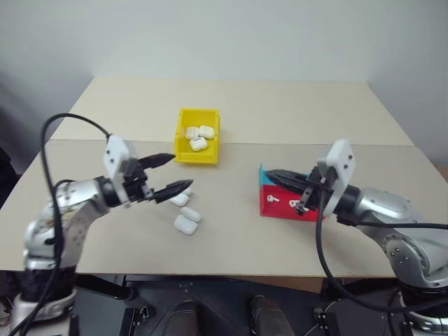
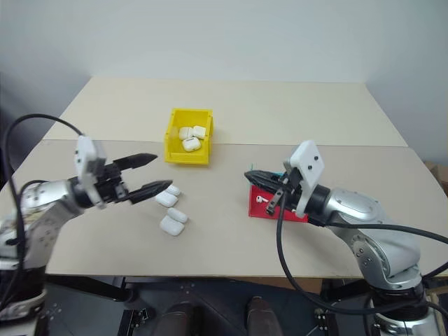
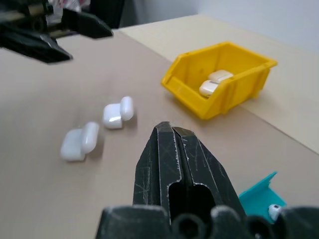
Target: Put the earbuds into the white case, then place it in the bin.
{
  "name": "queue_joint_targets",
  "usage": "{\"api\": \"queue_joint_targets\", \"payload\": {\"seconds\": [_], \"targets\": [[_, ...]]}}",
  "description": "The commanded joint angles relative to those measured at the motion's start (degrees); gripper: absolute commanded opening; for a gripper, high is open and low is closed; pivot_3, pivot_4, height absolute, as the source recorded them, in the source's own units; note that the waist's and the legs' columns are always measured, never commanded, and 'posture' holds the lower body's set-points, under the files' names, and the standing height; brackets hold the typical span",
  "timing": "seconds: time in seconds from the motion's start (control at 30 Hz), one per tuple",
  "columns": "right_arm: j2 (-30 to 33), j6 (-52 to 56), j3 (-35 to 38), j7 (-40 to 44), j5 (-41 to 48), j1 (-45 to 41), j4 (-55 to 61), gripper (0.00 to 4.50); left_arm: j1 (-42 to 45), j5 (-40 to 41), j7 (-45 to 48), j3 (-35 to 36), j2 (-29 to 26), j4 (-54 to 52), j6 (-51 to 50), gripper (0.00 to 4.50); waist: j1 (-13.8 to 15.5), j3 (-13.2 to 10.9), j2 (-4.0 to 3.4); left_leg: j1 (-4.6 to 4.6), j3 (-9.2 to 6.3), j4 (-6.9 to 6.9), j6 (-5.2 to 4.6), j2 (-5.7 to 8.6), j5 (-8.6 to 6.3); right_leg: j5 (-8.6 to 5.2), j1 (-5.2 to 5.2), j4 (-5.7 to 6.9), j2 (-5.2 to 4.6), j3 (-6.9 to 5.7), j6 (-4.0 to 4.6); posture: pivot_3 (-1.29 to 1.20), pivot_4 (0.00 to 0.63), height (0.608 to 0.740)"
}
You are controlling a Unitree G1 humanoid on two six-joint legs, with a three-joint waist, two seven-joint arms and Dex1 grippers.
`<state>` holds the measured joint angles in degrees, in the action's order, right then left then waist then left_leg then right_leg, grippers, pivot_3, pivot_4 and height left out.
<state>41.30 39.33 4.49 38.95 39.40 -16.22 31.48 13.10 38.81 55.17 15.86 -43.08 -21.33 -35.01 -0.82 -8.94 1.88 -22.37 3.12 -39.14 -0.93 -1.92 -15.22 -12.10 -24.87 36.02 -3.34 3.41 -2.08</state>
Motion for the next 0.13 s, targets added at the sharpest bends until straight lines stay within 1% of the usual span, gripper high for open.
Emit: {"api": "queue_joint_targets", "payload": {"seconds": [0.03,0.13], "targets": [[3.30,-2.78,2.50,7.24,1.27,0.81,0.45,0.00,-4.84,6.40,1.77,6.25,-3.36,-7.32,-2.92,4.46,-0.06,0.00,0.00,0.03,0.00,0.00,0.00,-0.02,0.00,0.00,0.01,0.00,0.01,0.01,0.00,0.00,0.150,0.740],[5.02,-3.49,2.78,10.84,1.31,0.86,-0.38,0.00,-8.54,6.60,0.23,7.61,-4.30,-10.59,-2.74,4.46,-0.05,0.00,0.00,0.12,0.02,0.03,0.00,-0.03,0.00,-0.02,0.06,0.00,0.03,0.01,0.03,0.00,0.150,0.740]]}}
